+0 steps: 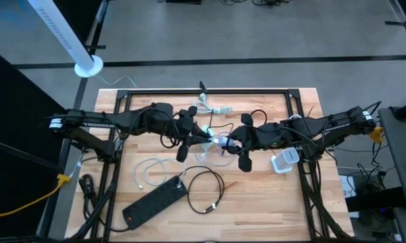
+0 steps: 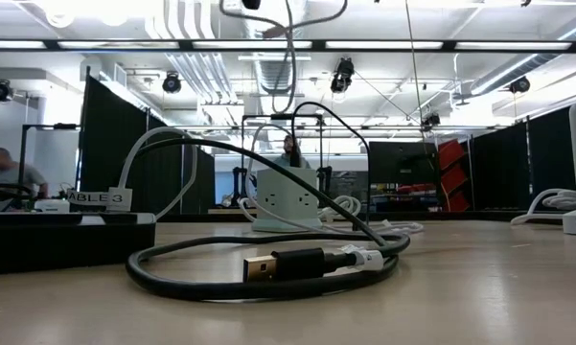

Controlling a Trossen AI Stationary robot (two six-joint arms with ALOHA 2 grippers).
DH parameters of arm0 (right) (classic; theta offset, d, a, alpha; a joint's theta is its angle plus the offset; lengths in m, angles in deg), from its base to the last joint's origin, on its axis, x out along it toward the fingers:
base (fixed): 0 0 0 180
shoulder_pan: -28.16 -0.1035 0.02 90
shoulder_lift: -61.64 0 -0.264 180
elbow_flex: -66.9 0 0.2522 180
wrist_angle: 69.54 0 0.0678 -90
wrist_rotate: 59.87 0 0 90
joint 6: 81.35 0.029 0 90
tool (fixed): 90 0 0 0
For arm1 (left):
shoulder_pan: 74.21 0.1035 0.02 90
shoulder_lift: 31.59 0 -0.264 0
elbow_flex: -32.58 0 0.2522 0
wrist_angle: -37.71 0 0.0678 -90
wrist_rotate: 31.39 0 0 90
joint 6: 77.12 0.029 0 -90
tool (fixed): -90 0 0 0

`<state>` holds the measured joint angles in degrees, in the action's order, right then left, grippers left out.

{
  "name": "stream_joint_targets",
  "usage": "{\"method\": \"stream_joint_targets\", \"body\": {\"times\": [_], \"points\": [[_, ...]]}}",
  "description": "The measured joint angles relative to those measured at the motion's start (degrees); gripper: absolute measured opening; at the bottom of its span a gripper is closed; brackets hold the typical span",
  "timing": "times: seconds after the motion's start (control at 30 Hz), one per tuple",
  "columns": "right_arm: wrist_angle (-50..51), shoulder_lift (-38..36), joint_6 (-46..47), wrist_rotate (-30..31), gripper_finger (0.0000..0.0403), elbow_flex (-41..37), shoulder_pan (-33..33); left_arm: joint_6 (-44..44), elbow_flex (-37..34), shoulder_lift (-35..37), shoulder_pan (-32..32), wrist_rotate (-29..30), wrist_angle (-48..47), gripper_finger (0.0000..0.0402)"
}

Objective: Insert USB
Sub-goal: Insert the white charger cable into the purple charger adapter

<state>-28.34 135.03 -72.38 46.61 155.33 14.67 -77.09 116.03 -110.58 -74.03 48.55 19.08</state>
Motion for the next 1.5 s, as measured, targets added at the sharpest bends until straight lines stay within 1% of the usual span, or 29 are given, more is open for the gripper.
{"method": "stream_joint_targets", "body": {"times": [0.43, 0.57, 0.73, 1.27, 1.5], "points": [[0.15, 1.21, 1.09, 0.05, 0.0116, -0.02, 0.07, -0.13, 0.0, -1.56, -0.02, -0.49, 0.92, 0.0006], [0.23, 1.98, 1.64, 0.03, 0.0116, -0.04, 0.07, -0.59, 0.0, -2.32, -0.04, -1.98, 0.81, 0.0005], [0.24, 2.05, 4.19, 2.33, 0.0116, -0.04, 0.11, -0.61, 0.0, -2.97, -0.04, -2.05, 0.93, 0.0005], [0.07, 2.08, 6.43, 2.51, 0.0116, -0.04, 0.66, -1.04, 0.0, -3.12, -0.14, -2.1, -0.61, 0.0005], [0.76, 2.08, 5.79, 1.92, 0.0116, -0.04, 0.66, -2.33, 0.0, -3.38, -0.64, -3.45, -0.37, 0.0005]]}}
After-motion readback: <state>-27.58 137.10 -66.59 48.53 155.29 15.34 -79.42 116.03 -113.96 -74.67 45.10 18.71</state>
